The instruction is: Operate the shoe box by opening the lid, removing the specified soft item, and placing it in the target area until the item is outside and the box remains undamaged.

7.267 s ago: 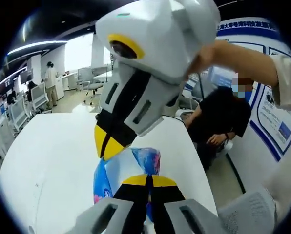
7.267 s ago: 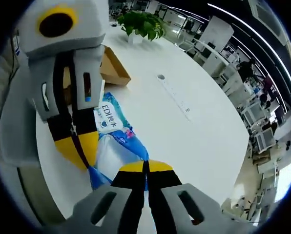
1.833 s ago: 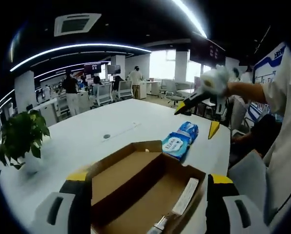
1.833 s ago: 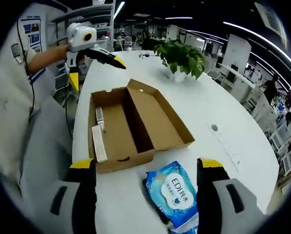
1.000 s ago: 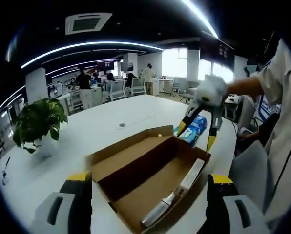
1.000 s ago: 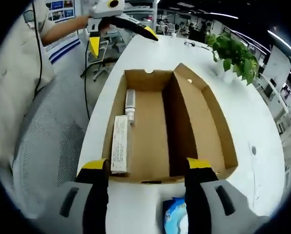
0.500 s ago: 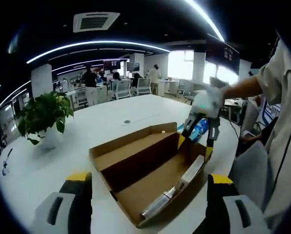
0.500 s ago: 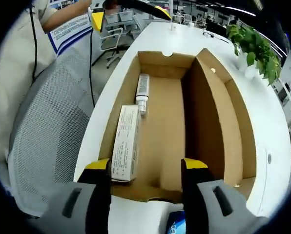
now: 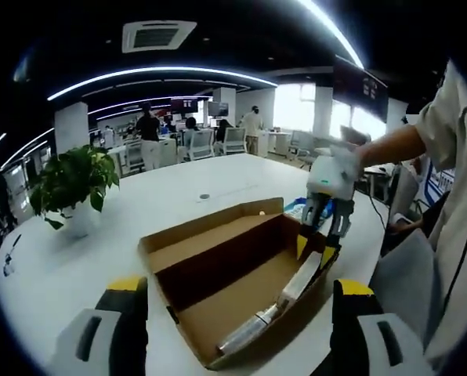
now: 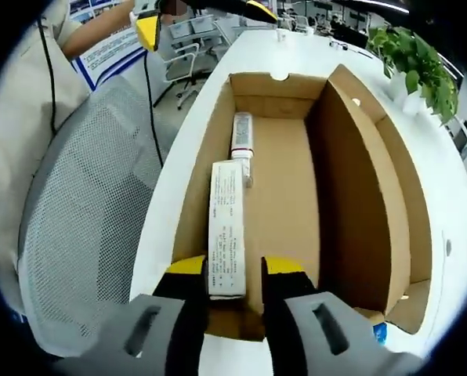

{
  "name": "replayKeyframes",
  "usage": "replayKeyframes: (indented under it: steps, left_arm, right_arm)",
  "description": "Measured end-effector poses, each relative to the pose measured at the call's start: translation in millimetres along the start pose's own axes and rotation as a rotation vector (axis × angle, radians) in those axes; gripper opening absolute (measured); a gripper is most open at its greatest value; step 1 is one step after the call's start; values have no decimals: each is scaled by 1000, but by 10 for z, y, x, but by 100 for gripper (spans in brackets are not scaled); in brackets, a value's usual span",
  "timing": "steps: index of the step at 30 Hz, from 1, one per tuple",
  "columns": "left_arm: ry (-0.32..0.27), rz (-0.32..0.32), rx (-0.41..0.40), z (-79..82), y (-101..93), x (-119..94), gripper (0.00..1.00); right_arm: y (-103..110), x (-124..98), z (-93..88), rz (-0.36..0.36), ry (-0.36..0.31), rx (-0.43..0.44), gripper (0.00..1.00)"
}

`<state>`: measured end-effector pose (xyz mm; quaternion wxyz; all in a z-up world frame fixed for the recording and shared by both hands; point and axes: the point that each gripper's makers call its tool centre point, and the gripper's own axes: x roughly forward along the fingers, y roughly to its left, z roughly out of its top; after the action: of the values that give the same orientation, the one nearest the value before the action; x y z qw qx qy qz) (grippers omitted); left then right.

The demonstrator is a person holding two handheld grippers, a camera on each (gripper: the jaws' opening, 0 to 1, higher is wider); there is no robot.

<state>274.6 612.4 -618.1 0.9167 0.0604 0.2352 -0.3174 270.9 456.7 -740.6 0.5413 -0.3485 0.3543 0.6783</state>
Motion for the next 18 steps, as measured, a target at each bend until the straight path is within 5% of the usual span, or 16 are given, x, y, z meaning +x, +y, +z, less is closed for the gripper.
replayKeyframes:
  steps: [18]
  left_arm:
    - [21,-13,22,-49,-68,75,100]
  right_arm:
    - [-55,-165,35,-77,-4,15,15]
